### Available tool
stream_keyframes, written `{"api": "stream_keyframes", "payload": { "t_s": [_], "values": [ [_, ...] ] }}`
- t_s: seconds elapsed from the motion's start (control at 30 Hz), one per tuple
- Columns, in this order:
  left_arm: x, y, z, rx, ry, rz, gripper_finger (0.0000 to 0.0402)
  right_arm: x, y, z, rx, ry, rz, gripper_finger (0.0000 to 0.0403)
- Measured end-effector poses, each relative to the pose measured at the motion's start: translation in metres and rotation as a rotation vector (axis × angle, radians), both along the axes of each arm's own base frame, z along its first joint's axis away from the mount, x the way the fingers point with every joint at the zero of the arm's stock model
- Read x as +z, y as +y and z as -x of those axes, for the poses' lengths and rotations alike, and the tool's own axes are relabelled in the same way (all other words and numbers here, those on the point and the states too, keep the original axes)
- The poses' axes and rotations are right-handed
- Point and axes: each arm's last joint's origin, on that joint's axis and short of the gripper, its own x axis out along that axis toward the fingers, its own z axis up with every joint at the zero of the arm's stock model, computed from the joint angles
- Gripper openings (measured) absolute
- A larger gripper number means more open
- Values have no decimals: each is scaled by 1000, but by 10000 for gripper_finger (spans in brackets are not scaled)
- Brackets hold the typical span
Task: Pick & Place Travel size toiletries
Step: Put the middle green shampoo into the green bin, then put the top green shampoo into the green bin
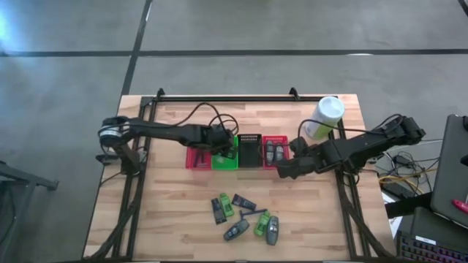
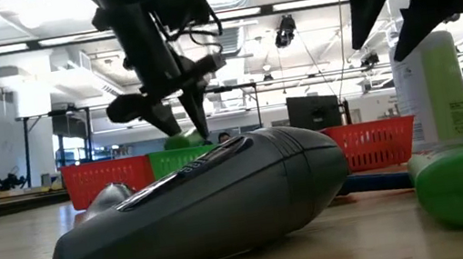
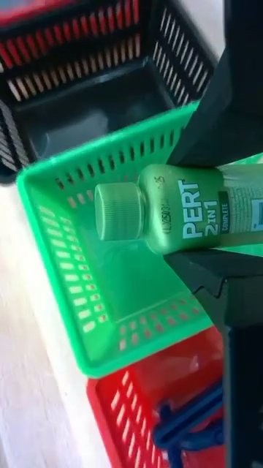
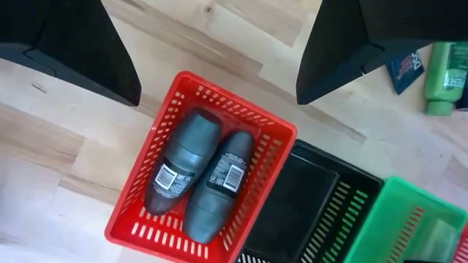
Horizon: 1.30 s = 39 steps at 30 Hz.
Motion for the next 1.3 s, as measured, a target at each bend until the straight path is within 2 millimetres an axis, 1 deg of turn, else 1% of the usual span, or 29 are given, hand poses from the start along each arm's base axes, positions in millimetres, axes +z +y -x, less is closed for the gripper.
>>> {"api": "stream_keyframes", "payload": {
  "t_s": [0.1, 0.27, 0.37, 0.43, 0.53, 0.6, 0.67, 0.77, 0.8, 0.83, 0.93, 1.07, 1.13, 1.2, 1.3],
  "values": [
    [-4, 1, -1, 15, 17, -35, 192, -1, 0, -1, -4, 2, -1, 364],
    [-2, 0, 0, 17, 11, -36, 251, -1, 0, -1, -12, 2, -4, 364],
    [8, -1, 3, 9, -19, -27, 277, -1, 0, -1, -12, 2, -5, 364],
    [18, -4, 6, -28, -46, -24, 286, -2, 0, -1, -8, 4, -3, 364],
    [40, -20, 12, -144, -100, -50, 289, -2, 0, -1, -5, 5, -3, 364],
    [54, -33, 19, -182, -137, -49, 288, -2, 0, -1, 0, 7, -2, 364],
    [63, -47, 28, -192, -148, -26, 287, -2, 0, -1, 7, 9, 0, 364],
    [67, -69, 39, -209, -125, 9, 287, -2, 0, -1, 16, 13, 4, 364],
    [67, -77, 42, -250, -121, 6, 287, -2, 0, -1, 22, 15, 7, 364],
    [68, -88, 43, -333, -119, -14, 287, -2, 0, -1, 26, 17, 9, 364],
    [70, -124, 48, -723, -114, -118, 287, -2, 0, -1, 44, 23, 16, 364],
    [67, -167, 53, -1173, -133, -348, 287, -2, 0, -1, 64, 31, 25, 364],
    [63, -180, 54, -1304, -107, -491, 287, -2, 0, -1, 65, 31, 25, 364],
    [59, -186, 53, -1379, -60, -610, 287, -2, 0, -1, 68, 33, 12, 364],
    [56, -186, 52, -1405, -35, -642, 287, -2, 1, -1, 78, 39, -17, 364]
  ]
}}
